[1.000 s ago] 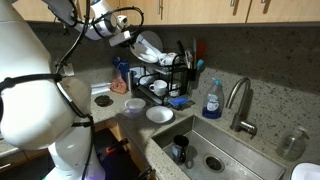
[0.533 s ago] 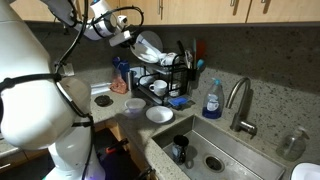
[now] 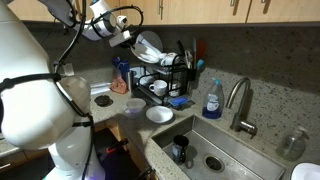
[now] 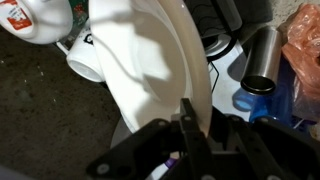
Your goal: Put the white bowl on the dish rack on the counter
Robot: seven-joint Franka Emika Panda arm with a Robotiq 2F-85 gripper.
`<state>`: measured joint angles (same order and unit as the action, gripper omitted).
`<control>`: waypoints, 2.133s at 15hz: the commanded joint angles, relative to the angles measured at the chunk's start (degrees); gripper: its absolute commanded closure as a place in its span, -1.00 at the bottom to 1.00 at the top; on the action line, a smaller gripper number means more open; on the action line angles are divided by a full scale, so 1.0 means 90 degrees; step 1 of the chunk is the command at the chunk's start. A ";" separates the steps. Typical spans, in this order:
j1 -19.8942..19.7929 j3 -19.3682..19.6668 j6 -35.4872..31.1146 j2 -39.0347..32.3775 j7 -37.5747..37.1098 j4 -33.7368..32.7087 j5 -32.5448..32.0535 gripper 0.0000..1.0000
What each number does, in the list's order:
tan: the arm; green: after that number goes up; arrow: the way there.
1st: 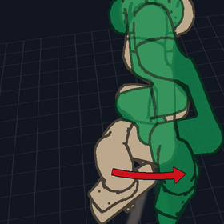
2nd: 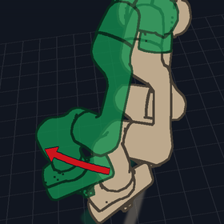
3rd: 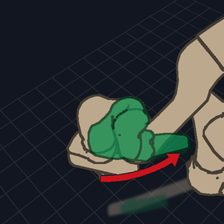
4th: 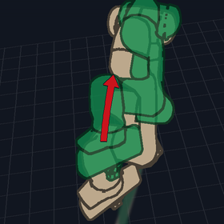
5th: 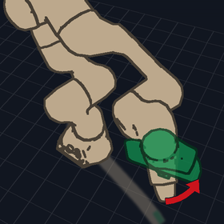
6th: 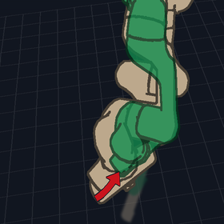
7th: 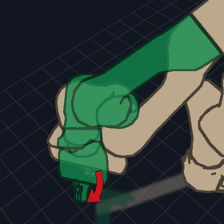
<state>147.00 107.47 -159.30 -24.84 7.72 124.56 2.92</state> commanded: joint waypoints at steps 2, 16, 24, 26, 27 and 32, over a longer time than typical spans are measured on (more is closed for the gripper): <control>0.0262 0.0324 0.0130 -0.0264 0.0030 0.0094 0.0023 0.93; 0.0211 0.0274 0.0216 -0.0462 -0.0071 0.0150 -0.0002 0.93; 0.0211 0.0276 0.0246 -0.0520 -0.0096 0.0175 -0.0002 0.93; 0.0211 0.0280 0.0261 -0.0646 0.0071 0.0208 0.0256 0.93; 0.0211 0.0282 0.0264 -0.0673 0.0077 0.0220 0.0277 0.93; 0.0211 0.0287 0.0286 -0.0849 0.0097 0.0292 0.0440 0.93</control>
<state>148.90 109.11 -157.90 -29.25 7.61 126.93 5.11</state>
